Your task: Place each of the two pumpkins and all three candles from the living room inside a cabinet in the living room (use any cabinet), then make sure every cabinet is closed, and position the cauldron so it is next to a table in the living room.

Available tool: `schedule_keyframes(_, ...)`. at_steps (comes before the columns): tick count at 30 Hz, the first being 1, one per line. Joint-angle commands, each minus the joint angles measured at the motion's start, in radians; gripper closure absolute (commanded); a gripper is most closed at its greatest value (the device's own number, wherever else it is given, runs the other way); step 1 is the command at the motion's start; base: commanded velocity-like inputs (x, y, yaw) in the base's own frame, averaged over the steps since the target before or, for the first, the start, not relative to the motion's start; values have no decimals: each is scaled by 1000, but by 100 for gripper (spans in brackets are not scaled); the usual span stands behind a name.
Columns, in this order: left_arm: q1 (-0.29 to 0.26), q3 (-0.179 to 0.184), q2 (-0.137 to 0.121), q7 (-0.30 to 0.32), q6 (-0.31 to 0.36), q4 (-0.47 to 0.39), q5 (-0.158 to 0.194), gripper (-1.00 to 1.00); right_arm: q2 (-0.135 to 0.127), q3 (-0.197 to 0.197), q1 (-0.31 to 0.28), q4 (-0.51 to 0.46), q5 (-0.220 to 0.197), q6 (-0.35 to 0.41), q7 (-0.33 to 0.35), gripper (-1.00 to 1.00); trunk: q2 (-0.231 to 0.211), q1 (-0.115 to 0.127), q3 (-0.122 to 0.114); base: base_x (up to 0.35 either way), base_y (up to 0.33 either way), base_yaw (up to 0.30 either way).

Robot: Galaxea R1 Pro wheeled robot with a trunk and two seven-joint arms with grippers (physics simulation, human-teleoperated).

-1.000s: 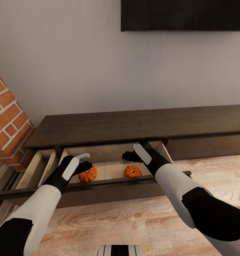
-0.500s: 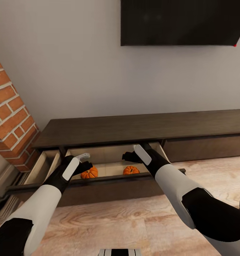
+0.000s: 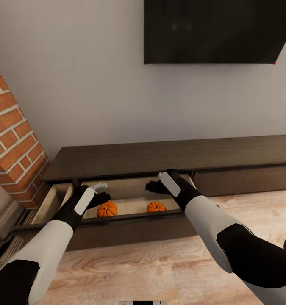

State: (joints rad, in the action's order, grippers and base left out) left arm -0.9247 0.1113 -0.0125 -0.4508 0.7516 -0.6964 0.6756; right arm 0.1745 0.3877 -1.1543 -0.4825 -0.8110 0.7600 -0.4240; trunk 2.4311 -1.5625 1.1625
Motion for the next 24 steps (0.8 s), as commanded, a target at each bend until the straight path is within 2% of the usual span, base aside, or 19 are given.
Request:
schedule_keyframes(1,0,5,-1,-9,3,-2,10,-100,0,3,-1,-1,-10,2,-10,-100,-7,4,-2,0,0,0)
schedule_keyframes(19,-2,3,-2,-9,70,-2,10,-100,0,3,-1,-1,-11,4,-9,-100,-133,73,-59,-1,0,0)
schedule_keyframes(24,-2,2,-3,-9,78,-2,10,-100,0,3,-1,-1,-11,5,-4,-100,-168,92,-74,-176,0,0)
